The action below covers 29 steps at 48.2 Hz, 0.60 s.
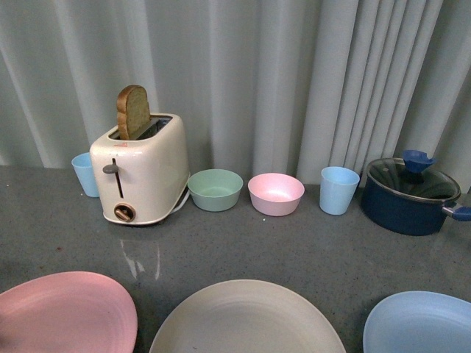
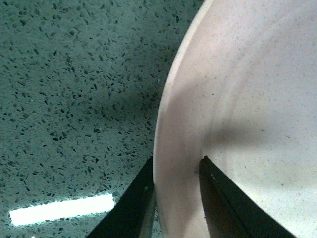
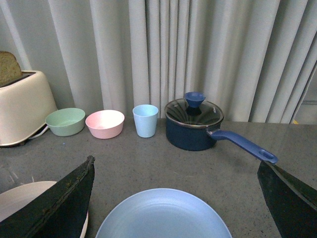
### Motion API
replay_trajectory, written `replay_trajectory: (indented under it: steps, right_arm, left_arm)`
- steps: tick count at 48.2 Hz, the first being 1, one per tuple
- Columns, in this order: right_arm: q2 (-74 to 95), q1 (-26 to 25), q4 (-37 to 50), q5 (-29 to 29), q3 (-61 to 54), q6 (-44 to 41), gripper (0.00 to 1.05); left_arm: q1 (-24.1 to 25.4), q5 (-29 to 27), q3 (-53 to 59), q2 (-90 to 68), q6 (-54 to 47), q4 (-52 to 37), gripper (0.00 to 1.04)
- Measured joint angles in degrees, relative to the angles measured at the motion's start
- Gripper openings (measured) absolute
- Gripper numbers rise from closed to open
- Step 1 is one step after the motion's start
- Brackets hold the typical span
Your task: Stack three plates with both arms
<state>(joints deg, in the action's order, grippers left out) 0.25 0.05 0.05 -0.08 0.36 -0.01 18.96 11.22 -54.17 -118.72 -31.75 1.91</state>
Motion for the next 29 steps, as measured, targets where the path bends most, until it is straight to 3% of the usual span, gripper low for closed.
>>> replay_trajectory:
  steps: [5,8,29]
  right_arm:
    - [0.00,-0.02,0.00,0.00,0.00,0.00,0.97]
    - [0.00,0.00,0.00,0.00,0.00,0.00,0.97]
    - [0.00,-0.02,0.00,0.02,0.00,0.00,0.97]
  left_arm:
    - [0.79,0.94,-1.11,0.04,0.72,1.07,0.10]
    - [1.03,1.97,-1.44,0.31,1.49,1.62,0.05]
    - [4.50,3.72,-6.49,2.19,1.81,9.29,0.04]
